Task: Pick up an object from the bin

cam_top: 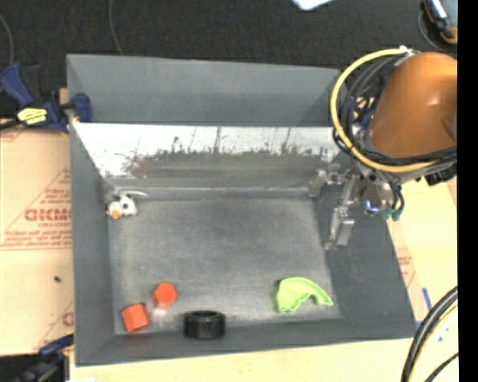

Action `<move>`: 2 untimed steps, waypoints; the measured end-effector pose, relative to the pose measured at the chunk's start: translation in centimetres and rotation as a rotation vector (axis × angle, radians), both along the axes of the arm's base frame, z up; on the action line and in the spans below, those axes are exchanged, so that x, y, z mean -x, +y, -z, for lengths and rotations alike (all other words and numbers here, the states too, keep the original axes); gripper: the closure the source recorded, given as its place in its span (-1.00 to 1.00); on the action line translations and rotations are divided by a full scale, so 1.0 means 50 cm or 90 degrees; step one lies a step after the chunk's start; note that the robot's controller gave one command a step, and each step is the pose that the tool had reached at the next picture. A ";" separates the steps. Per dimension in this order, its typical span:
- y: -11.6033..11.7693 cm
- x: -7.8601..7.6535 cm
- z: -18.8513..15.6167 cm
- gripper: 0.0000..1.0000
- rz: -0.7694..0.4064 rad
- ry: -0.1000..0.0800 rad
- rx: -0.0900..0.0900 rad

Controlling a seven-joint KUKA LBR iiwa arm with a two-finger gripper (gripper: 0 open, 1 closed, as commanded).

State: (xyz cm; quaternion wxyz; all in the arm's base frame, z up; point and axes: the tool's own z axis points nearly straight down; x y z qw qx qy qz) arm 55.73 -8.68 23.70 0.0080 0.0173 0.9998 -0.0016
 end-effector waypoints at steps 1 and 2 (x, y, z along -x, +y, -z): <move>0.045 0.019 0.181 -1.00 -0.058 0.009 0.000; 0.020 0.114 0.287 -1.00 -0.041 0.003 0.000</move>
Offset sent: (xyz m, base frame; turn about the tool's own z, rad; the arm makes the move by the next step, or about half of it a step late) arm -0.0551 0.0115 -0.1414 -0.0664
